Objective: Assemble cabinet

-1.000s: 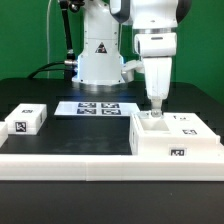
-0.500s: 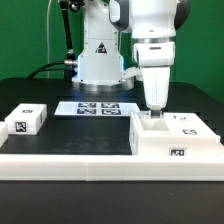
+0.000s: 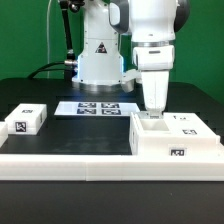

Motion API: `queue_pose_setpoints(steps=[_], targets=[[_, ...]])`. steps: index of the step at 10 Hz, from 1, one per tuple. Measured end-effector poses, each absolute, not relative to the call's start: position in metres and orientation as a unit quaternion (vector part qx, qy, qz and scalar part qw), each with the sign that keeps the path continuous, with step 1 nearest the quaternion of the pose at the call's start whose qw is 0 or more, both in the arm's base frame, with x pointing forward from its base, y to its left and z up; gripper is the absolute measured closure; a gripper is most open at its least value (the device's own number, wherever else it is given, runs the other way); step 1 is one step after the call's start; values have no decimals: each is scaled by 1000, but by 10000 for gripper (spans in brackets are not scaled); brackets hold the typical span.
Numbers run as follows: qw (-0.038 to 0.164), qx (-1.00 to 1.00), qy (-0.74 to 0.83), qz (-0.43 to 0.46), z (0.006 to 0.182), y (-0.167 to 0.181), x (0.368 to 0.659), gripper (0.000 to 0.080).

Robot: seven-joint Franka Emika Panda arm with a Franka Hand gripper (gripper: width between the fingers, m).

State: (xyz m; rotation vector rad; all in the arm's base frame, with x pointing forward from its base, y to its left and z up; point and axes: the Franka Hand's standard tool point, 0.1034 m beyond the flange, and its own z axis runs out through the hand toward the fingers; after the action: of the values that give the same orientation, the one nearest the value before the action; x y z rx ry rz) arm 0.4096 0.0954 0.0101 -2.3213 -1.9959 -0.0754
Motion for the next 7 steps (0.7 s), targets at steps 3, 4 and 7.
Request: queue_pose_setpoints(steps=[3,4,7], targets=[[41,-758,-650,-24,9,95,409,685],[40,-759,-650,-25,9,94,410,731],[40,-759,-650,-25,9,94,410,730]])
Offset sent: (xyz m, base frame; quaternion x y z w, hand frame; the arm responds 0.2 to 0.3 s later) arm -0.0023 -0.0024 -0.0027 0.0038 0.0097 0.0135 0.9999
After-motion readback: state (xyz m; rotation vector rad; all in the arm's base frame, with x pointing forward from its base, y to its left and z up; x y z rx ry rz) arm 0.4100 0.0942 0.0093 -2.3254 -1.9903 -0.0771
